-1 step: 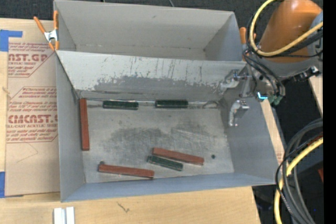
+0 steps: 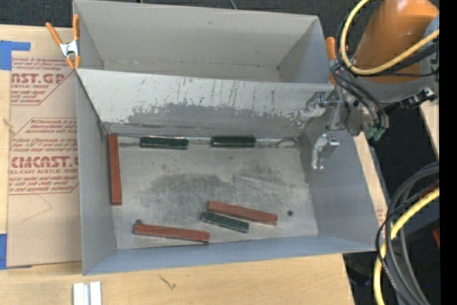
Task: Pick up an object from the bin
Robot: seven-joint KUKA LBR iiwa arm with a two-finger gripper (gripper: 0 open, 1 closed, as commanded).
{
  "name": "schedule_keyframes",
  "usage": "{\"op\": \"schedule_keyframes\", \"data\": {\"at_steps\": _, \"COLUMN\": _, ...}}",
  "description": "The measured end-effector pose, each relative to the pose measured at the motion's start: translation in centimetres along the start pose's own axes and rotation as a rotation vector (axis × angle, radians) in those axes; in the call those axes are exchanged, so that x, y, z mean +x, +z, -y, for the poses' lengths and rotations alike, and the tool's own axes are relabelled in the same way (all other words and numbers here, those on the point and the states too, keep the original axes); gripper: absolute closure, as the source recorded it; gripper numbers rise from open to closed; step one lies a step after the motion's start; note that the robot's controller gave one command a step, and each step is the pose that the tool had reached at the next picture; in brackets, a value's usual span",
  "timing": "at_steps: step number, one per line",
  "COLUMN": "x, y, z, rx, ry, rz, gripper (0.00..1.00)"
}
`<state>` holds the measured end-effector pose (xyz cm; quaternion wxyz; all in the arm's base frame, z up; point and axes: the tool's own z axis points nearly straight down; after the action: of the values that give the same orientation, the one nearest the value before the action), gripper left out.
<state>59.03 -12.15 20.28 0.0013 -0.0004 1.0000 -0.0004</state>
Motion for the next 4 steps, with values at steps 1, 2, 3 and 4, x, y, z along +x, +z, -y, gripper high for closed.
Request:
{"op": "schedule_keyframes", "data": {"at_steps": 1, "x": 2.9, "y": 6.6, "z": -3.4, "rx": 0.000, "ry": -0.107, "rz": 0.002, "gripper": 0.00}}
{"op": "schedule_keyframes", "data": {"at_steps": 2, "x": 5.8, "y": 6.9, "z": -6.2, "rx": -0.003, "ry": -0.063, "rz": -0.008, "gripper": 0.00}}
{"op": "schedule_keyframes", "data": {"at_steps": 3, "x": 6.4, "y": 7.1, "z": -9.0, "rx": -0.001, "ry": -0.214, "rz": -0.001, "gripper": 0.00}}
{"op": "schedule_keyframes", "data": {"at_steps": 4, "x": 9.0, "y": 13.1, "z": -10.8, "rx": -0.001, "ry": -0.041, "rz": 0.007, "gripper": 0.00}}
